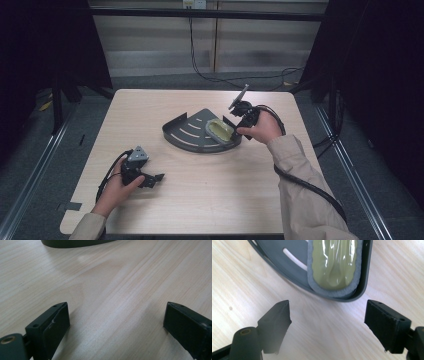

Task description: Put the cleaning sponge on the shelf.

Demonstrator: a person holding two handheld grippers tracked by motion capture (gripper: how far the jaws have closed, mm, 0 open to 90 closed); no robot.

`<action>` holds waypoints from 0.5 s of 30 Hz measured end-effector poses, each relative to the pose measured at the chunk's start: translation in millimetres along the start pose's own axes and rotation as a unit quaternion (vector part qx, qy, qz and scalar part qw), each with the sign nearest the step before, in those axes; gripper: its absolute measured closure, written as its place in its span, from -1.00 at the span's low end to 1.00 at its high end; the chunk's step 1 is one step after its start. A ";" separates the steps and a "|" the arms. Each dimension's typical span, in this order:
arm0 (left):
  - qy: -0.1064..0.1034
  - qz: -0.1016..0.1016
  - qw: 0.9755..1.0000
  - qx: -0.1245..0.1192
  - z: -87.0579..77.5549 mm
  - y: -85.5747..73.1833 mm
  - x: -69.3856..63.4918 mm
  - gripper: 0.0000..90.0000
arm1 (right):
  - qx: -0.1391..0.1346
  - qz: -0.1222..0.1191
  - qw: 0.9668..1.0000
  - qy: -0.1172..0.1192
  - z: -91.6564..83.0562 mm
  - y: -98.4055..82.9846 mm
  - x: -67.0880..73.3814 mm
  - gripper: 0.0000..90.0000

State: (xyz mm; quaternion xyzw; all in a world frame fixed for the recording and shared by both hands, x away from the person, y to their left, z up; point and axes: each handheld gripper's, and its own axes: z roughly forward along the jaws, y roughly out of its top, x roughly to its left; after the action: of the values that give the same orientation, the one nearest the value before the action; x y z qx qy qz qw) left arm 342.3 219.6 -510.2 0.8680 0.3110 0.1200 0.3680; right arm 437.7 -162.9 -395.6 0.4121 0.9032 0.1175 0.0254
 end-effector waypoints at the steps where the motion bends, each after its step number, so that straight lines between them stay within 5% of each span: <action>1: 0.000 0.000 1.000 0.001 -0.1 0.0 0.0 -0.86 | -0.001 0.000 1.000 0.003 -0.3 -2.1 -0.5 -0.55; 15: 0.001 0.000 1.000 0.000 0.1 0.0 0.0 -0.86 | -0.006 -0.018 1.000 0.015 -6.2 -21.9 0.1 -0.64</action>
State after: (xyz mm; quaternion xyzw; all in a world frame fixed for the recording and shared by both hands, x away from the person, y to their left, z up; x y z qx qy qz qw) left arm 342.3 219.6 -510.3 0.8680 0.3110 0.1210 0.3678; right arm 420.6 -177.9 -394.7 0.3942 0.9099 0.1284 0.0163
